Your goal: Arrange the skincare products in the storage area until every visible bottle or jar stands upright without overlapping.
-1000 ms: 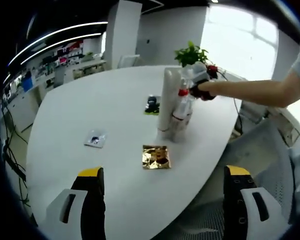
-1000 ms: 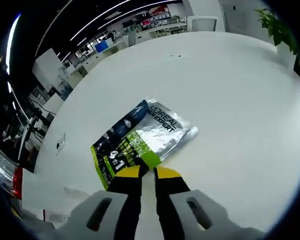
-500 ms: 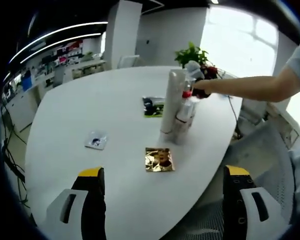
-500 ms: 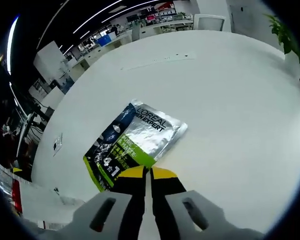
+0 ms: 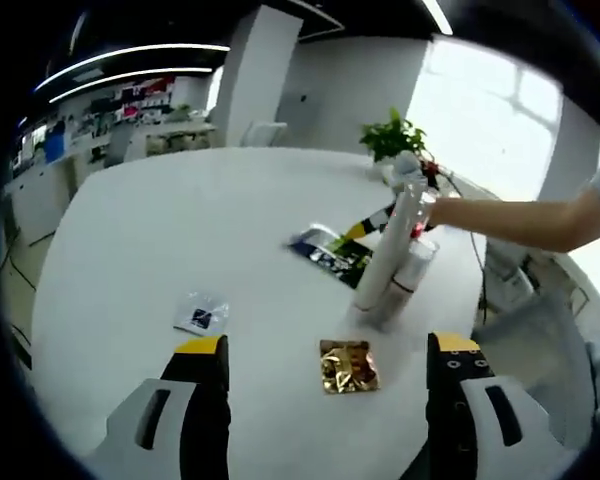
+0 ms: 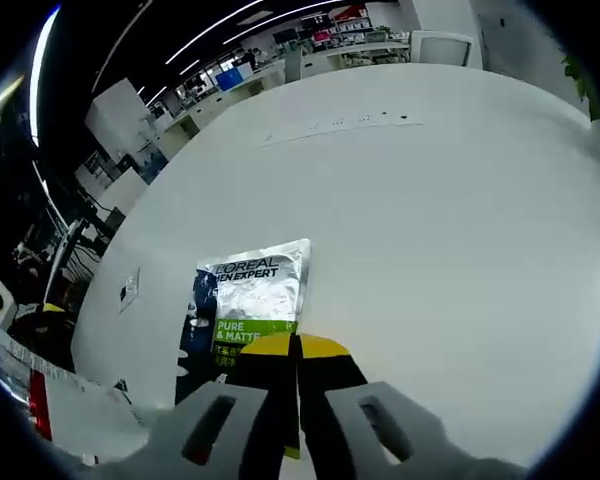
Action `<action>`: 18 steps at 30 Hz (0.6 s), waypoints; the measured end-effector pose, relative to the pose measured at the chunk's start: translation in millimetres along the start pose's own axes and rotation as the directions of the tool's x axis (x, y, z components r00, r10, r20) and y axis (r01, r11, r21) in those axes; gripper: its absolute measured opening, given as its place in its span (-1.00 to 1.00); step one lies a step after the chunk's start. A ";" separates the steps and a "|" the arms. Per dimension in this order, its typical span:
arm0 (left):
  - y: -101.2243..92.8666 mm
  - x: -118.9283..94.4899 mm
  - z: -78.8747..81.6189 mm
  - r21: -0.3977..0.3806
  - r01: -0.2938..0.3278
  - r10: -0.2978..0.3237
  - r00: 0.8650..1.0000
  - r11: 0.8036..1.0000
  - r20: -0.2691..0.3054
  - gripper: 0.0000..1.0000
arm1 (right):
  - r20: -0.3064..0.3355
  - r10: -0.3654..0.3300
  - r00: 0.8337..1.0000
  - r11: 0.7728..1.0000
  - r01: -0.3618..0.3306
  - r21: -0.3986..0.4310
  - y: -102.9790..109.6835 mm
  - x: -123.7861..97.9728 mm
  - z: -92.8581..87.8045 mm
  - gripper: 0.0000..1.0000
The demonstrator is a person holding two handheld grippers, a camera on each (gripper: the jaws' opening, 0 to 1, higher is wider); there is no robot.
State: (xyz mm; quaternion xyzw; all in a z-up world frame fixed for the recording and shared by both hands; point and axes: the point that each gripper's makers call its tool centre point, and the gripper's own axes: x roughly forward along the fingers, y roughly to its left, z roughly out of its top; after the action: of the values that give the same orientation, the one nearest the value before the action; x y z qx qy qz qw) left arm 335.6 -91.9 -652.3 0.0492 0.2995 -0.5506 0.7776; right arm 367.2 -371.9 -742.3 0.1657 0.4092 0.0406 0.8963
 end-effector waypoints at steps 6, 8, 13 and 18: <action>14.6 36.3 25.1 -0.131 0.019 -0.008 0.996 0.991 0.083 0.16 | 0.070 0.084 0.994 0.986 -0.093 0.137 10.2 6.8 5.3 -0.99; 14.0 51.3 27.7 -0.152 0.040 -0.027 0.996 0.988 0.087 0.04 | 0.073 0.088 0.993 0.983 -0.098 0.153 5.1 11.4 5.7 -0.99; 20.1 89.4 13.7 -0.133 0.050 -0.049 0.999 0.990 0.011 -0.04 | 0.094 0.109 0.990 0.978 -0.124 0.166 16.5 12.6 6.9 -0.99; 10.7 112.4 18.9 -0.275 0.120 -0.110 0.993 0.954 0.049 -0.20 | 0.125 0.146 0.981 0.969 -0.167 0.180 28.0 14.4 12.7 -0.99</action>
State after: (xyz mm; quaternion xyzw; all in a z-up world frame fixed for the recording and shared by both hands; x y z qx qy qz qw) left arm 376.9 -188.3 -698.0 -0.0867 0.3632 -0.5482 0.7483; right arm 388.0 -345.9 -735.7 0.2842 0.3464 0.0626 0.8918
